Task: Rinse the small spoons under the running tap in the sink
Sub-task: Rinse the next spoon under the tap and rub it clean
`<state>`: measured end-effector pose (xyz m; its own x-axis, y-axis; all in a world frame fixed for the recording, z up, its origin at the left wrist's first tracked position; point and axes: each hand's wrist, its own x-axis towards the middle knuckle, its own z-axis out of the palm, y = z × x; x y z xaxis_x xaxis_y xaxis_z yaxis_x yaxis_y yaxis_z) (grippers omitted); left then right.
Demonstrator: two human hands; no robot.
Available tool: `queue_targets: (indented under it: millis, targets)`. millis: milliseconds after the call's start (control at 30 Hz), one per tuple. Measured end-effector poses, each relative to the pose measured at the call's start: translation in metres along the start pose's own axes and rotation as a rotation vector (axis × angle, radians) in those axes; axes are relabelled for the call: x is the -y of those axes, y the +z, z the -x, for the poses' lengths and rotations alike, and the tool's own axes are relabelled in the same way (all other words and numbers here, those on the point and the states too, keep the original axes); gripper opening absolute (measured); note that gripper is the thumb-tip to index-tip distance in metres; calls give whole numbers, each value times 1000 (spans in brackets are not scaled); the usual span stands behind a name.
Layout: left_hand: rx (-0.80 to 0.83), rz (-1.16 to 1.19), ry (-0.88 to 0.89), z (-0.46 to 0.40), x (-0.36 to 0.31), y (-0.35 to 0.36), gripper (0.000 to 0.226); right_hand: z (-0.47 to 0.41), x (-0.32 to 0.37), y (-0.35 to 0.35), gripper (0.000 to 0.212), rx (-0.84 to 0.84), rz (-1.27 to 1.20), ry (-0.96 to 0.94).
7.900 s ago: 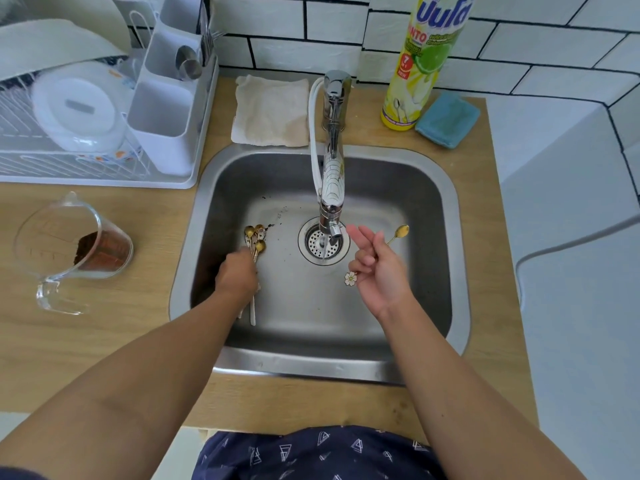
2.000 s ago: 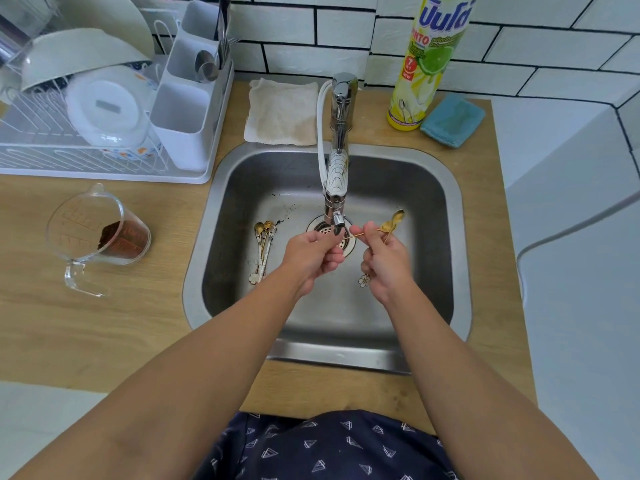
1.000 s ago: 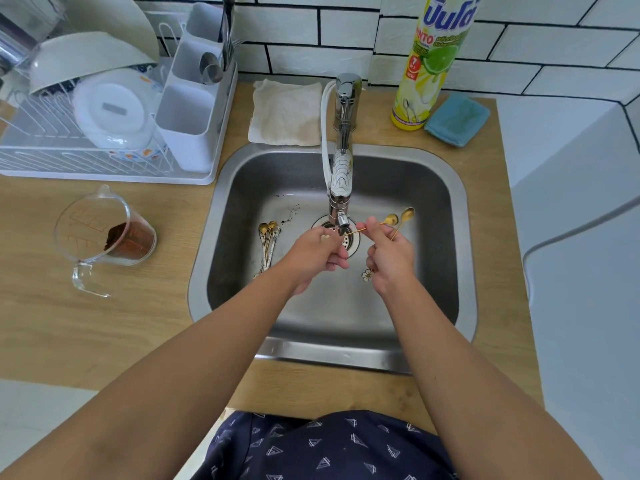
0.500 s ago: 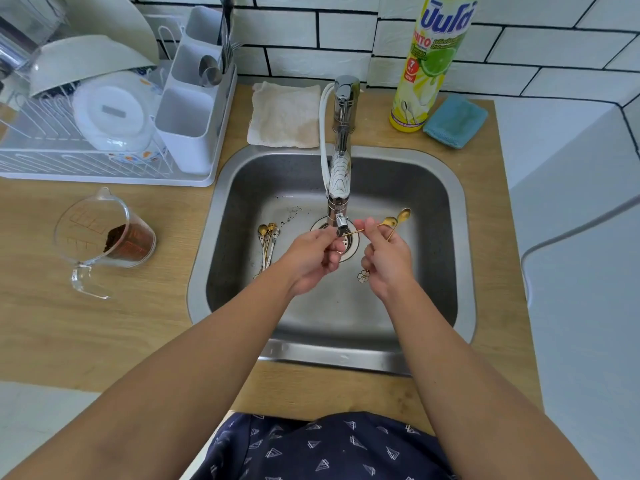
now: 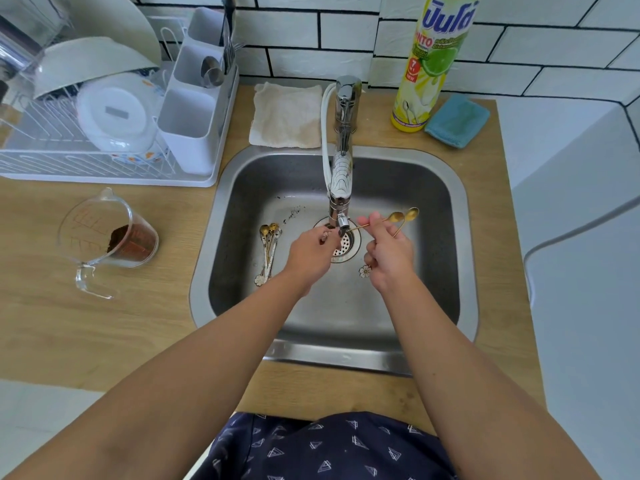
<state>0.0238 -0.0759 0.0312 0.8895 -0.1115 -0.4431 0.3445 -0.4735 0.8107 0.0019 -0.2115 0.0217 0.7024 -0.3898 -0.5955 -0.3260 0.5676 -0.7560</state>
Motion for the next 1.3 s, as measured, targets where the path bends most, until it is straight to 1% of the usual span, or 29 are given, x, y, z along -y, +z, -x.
queue_targets:
  millis: [33,133,200,233,267,333,433,533,633,700,767,800,833,900,933,1000,1067,1167,1200,1267,1300]
  targets:
    - [60,51,0,1,2,-1,35,-1,2,-1,17,-5,-6,3]
    - [315,376,-44,5,3,-1,35,-2,5,-2,16,-5,-16,1]
    - [400,519,-92,7,2,-1,30,-2,6,0,17,-6,-19,-1]
    - [407,544,-103,7,2,-1,27,-1,6,1,18,-6,-18,0]
    - [389,532,-107,6,2,-1,25,0,6,2,21,-1,-10,3]
    - [284,414,-94,5,-1,-5,21,2,3,3,23,23,36,11]
    - [128,204,-43,4,-2,-14,21,9,-8,7,15,106,140,46]
    - [91,18,24,8,3,-27,26,17,-21,13,12,191,215,93]
    - [195,54,-18,13,7,-45,24,14,-19,12,12,226,231,93]
    - [251,82,-48,17,8,-51,22,7,-12,11,16,178,173,84]
    - [238,103,-63,20,9,-50,21,3,-12,14,20,121,116,93]
    - [211,118,-69,21,9,-47,20,5,-14,17,20,119,121,99]
    - [177,139,-75,23,9,-44,19,7,-19,18,20,136,155,102]
    - [124,190,-79,26,10,-39,18,14,-28,19,16,229,258,107]
    - [113,208,-82,27,11,-37,18,17,-30,19,11,279,300,114]
    - [133,201,-95,29,14,-36,19,17,-25,16,6,306,351,120]
    - [162,173,-99,30,15,-38,20,11,-14,16,6,251,317,89]
    - [191,128,-95,30,14,-39,21,1,-4,16,16,93,128,67]
    - [195,116,-93,30,13,-39,21,2,-4,16,15,93,130,68]
    - [188,115,-101,30,11,-37,23,8,-10,17,4,188,232,76]
    - [180,138,-121,30,10,-36,24,11,-15,17,4,252,289,82]
